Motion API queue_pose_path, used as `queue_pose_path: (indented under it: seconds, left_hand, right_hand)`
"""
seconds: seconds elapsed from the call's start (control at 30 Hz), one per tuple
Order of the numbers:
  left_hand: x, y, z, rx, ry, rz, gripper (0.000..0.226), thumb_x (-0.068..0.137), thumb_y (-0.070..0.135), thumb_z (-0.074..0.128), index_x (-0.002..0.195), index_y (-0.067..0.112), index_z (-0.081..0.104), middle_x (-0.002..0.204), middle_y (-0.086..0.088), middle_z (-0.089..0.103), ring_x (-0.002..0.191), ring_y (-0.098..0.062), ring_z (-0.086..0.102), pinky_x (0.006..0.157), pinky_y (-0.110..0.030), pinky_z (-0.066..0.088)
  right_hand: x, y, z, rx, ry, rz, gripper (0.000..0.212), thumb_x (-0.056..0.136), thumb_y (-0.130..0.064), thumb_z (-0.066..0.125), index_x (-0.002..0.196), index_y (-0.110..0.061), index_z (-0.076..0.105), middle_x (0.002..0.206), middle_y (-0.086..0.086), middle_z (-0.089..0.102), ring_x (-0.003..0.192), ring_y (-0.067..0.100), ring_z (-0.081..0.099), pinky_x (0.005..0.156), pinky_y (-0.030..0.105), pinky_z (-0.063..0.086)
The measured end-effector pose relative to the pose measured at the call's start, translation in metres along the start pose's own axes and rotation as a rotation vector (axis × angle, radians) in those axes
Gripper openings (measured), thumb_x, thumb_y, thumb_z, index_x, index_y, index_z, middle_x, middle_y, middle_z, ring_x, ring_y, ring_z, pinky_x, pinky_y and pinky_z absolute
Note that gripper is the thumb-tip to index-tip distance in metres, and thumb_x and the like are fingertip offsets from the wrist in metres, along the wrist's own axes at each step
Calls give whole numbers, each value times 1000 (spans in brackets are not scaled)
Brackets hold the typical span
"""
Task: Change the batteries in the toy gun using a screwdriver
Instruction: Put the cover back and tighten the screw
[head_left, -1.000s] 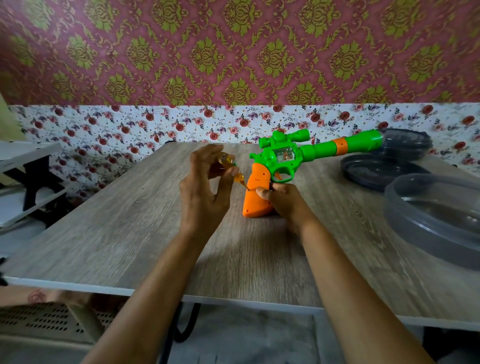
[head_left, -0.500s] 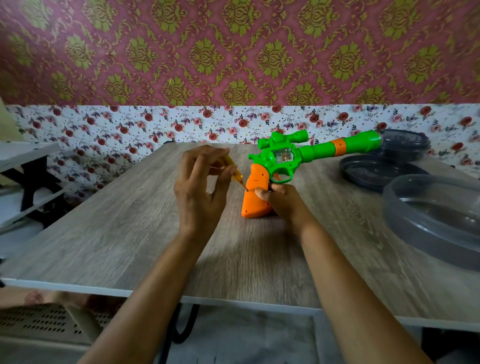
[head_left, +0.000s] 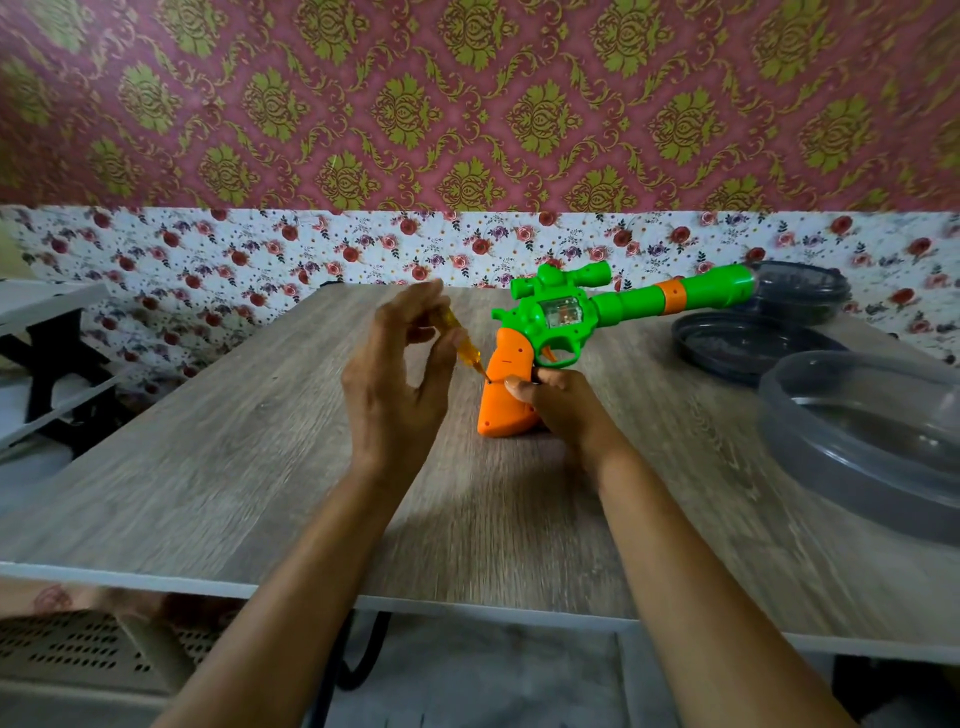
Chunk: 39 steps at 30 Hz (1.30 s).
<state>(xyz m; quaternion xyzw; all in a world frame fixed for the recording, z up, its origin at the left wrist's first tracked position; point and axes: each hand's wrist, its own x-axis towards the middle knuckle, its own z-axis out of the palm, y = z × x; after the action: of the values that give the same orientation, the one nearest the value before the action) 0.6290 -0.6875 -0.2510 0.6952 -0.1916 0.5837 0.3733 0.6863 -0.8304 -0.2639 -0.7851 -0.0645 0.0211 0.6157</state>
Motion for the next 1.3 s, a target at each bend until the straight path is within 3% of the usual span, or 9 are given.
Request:
queue_pose_path:
  seconds: [0.13,0.23,0.4,0.53,0.67,0.83,0.97,1.13,1.3]
  left_hand:
    - [0,-1,-1,42,-29,2,28,86,-1,55,113,-1,60,111,0,60,100,-5,60,84,-25,54]
    - [1,-2,-1,68,-64,41,26,86,4,59,110,0,65,119,-5,55,108,-19,59,85,-28,53]
    - [1,0,-2,36,6,33,13,86,4,65,97,-3,67,98,-13,57,91,5,56,73,-14,52]
    - [1,0,-1,37,33,-4,26,89,-3,56,114,-3,60,107,-4,64,98,-11,64,82,-27,56]
    - [-1,-2,0,24,-47,28,24,87,0,59,111,-1,64,120,-14,60,109,-23,63,83,-38,57]
    - [-1,-1,0,-22,-24,-9,22,84,6,69,102,-1,60,96,-14,62,88,-12,62,78,-21,54]
    - [-1,2,0,-39,-50,-61,32,89,0,58,119,10,51,113,1,61,102,-7,63,86,-24,53]
    - [0,-1,0,33,-97,-18,26,89,7,58,114,2,62,127,-6,52,109,-13,59,85,-21,52]
    - [-1,-2,2,25,-62,36,20,87,0,61,106,5,63,101,-18,59,88,-7,57,75,-13,50]
  right_hand:
    - [1,1,0,20,-7,10,29,90,-13,55,118,-5,60,102,6,58,97,18,54,97,40,47]
    - [1,0,1,26,-4,18,30,90,-14,56,118,-5,60,104,8,58,100,21,55,99,46,46]
    - [2,2,1,33,0,23,29,89,-13,57,117,-6,62,118,15,63,110,29,59,98,49,46]
    - [2,2,1,42,-13,30,30,90,-14,56,118,-8,61,120,15,62,112,30,58,98,47,47]
    - [2,1,1,60,-32,33,32,90,-14,55,122,-8,58,122,14,60,113,30,57,88,40,50]
    - [0,0,0,73,-30,41,31,91,-13,54,121,-6,58,123,16,60,113,30,57,82,37,50]
    - [2,1,1,73,-17,35,29,91,-13,54,118,-5,60,119,16,62,112,29,58,86,37,49]
    - [2,2,0,63,-16,32,30,91,-14,55,119,-5,59,110,8,61,107,25,57,90,40,49]
    - [3,3,1,67,-10,26,30,90,-13,55,118,-5,60,120,16,62,112,30,58,96,45,48]
